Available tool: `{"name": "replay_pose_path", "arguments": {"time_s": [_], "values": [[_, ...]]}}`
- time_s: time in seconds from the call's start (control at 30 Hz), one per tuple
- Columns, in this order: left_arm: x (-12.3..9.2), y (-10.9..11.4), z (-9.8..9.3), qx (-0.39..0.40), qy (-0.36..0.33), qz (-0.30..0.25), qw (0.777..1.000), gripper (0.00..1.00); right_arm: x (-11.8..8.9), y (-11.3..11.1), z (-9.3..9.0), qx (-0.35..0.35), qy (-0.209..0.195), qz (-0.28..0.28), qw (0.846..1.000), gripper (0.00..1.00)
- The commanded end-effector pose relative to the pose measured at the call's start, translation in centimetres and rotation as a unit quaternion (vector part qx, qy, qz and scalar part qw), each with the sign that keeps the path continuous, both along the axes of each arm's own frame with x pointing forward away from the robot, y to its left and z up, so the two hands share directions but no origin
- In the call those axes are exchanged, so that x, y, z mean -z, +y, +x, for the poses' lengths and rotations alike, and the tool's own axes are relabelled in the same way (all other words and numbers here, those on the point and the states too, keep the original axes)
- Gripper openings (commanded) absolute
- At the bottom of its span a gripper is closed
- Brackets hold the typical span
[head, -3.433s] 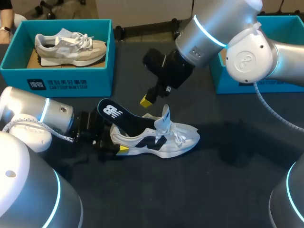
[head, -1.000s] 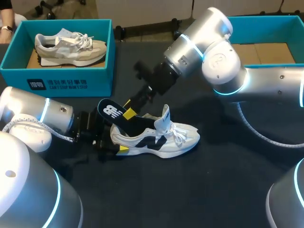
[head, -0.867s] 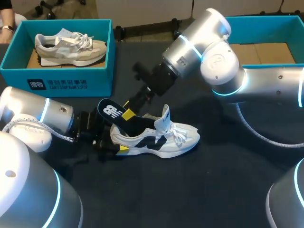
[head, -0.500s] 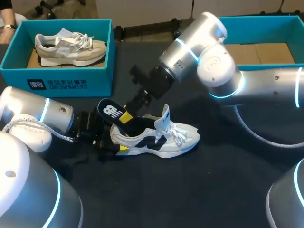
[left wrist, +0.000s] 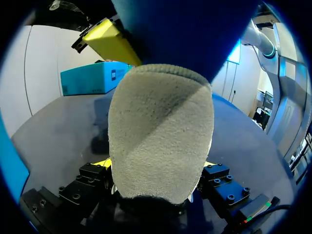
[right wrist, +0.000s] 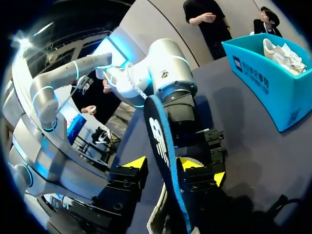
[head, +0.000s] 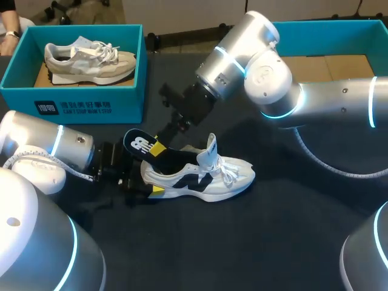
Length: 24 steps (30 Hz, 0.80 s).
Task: Take the shoe out of the shoebox, open the shoe tongue, remove and reinsert the insole, then place the shoe into the shoebox
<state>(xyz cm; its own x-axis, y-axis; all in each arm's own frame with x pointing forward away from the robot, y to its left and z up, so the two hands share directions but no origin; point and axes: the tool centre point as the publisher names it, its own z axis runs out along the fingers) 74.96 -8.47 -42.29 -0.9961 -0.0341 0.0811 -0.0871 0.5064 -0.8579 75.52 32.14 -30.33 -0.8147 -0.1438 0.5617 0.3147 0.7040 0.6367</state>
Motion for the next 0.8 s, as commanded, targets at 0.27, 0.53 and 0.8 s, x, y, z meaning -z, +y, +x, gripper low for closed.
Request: {"name": "replay_pose_path", "arguments": {"time_s": [0.27,0.53,0.8], "values": [[0.0,-0.1,-0.1,-0.001,0.000,0.002,1.000,0.00,0.9,0.5,0.3,-0.004,0.008,0.002,1.000,0.00],[0.0,-0.1,-0.1,-0.001,0.000,0.002,1.000,0.00,-0.4,-0.1,0.7,-0.007,-0.009,0.004,1.000,0.00],[0.0,-0.1,-0.1,-0.001,0.000,0.002,1.000,0.00,-3.7,-0.8,1.9,0.009,-0.054,0.035,0.998,0.00]]}}
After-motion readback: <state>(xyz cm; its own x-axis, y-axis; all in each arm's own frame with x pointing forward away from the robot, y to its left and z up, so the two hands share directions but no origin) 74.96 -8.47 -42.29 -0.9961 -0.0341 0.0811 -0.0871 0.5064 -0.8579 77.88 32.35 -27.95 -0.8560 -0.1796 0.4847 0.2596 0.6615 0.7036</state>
